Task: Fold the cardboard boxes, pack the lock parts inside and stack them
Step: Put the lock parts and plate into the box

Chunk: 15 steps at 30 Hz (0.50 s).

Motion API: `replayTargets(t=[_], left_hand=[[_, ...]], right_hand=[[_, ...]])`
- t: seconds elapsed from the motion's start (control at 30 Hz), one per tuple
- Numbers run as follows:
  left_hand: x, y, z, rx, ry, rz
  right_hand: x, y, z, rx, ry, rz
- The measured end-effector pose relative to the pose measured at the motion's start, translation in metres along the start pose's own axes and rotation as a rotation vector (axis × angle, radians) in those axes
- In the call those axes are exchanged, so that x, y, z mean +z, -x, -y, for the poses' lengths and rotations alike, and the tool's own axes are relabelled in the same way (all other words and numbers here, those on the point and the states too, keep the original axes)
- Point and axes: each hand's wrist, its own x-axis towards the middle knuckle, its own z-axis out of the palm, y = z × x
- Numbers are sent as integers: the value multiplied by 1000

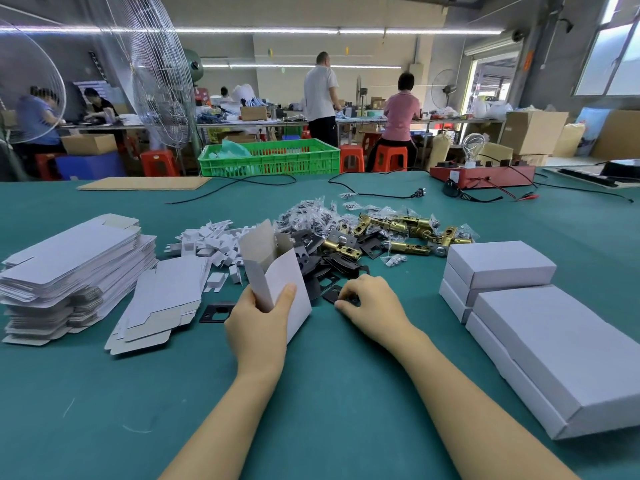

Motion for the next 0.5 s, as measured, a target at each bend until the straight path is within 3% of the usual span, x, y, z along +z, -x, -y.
replayTargets(t=[0.23, 0.5], left_hand=[[-3, -6, 4, -58, 2, -80], [-5, -6, 1, -6, 1, -27]], right_hand=[[1, 0, -4, 102, 13, -125], [-24, -6, 19, 146, -274, -358]])
